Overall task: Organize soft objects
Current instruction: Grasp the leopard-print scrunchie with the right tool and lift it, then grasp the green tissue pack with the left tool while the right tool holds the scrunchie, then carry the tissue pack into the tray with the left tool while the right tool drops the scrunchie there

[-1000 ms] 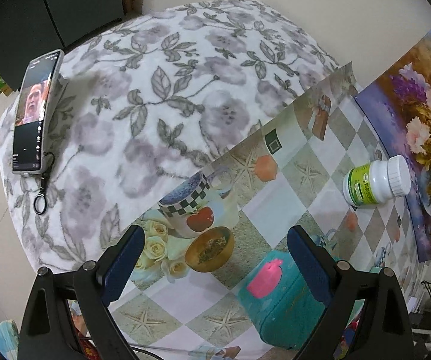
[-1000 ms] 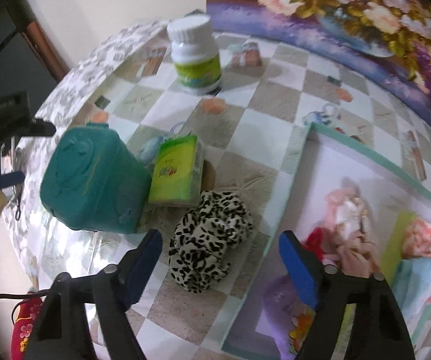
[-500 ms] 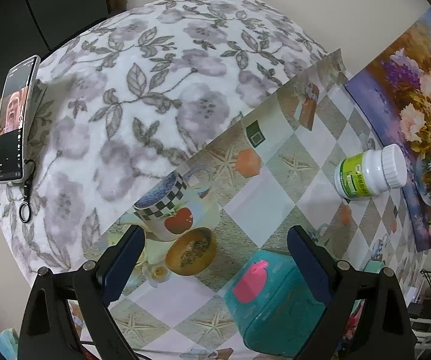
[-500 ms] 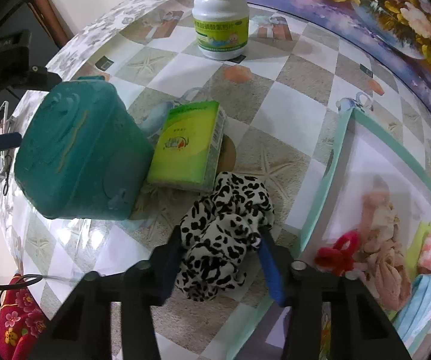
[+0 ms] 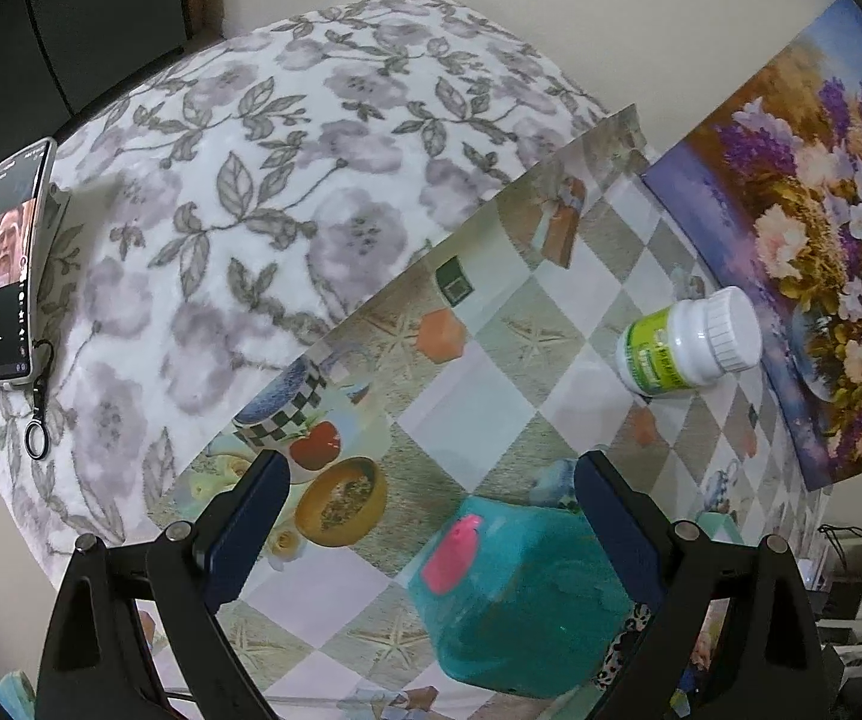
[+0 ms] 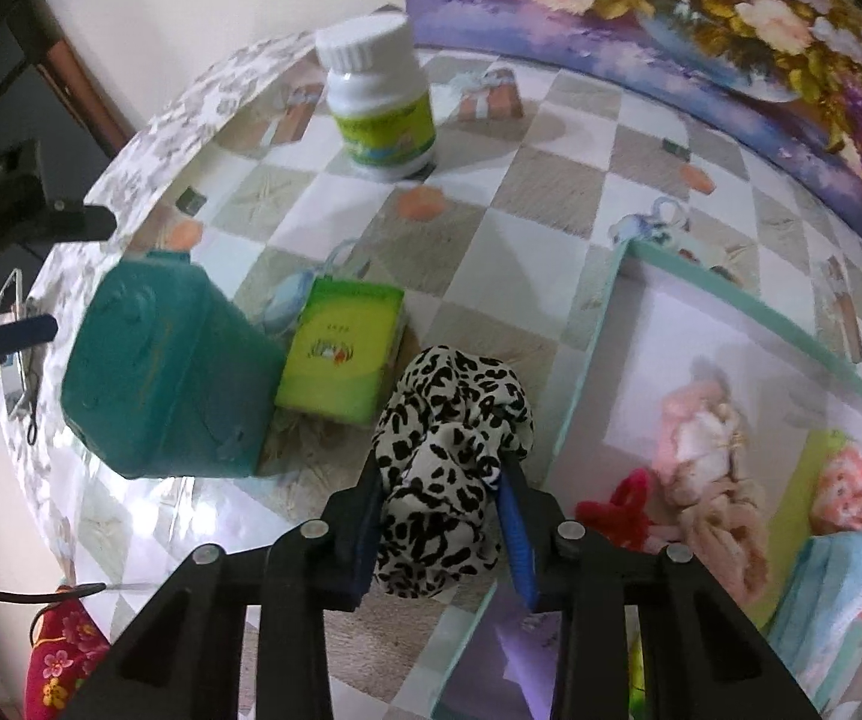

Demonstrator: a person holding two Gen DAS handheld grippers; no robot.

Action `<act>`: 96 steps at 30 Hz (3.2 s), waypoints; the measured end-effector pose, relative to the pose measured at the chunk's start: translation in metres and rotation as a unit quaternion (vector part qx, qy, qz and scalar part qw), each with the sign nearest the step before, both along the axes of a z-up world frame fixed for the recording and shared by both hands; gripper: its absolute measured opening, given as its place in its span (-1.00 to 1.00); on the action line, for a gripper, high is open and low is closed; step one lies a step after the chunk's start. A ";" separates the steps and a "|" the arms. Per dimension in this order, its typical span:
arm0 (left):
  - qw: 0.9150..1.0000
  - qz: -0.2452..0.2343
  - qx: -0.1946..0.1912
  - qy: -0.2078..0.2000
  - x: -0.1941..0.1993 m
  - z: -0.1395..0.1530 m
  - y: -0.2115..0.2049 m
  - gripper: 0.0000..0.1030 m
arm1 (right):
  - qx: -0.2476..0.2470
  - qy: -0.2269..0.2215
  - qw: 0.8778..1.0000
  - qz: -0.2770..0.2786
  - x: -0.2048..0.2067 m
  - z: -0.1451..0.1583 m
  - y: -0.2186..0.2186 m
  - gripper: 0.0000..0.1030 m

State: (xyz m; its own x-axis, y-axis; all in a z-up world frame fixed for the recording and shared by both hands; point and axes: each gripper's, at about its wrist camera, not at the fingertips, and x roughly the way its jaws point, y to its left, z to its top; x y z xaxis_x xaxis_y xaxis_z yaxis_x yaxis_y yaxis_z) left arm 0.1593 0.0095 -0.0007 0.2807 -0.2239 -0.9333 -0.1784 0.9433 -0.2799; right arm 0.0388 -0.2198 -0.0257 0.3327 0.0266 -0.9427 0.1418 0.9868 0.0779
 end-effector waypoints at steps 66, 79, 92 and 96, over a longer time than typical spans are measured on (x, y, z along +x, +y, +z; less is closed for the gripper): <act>0.919 -0.295 0.235 0.110 0.005 -0.060 -0.230 0.11 | 0.037 -0.068 0.969 -0.233 -0.051 0.071 -0.150 -0.28; 0.917 -0.311 0.226 0.105 -0.012 -0.067 -0.260 -0.05 | 0.040 -0.070 0.969 -0.234 -0.052 0.071 -0.150 -0.28; 0.930 -0.326 0.168 0.026 -0.028 0.007 -0.291 -0.05 | 0.046 -0.061 0.964 -0.254 -0.057 0.065 -0.161 -0.28; 0.925 -0.355 0.133 0.015 -0.045 0.022 -0.298 -0.05 | 0.049 -0.058 0.961 -0.265 -0.061 0.062 -0.169 -0.28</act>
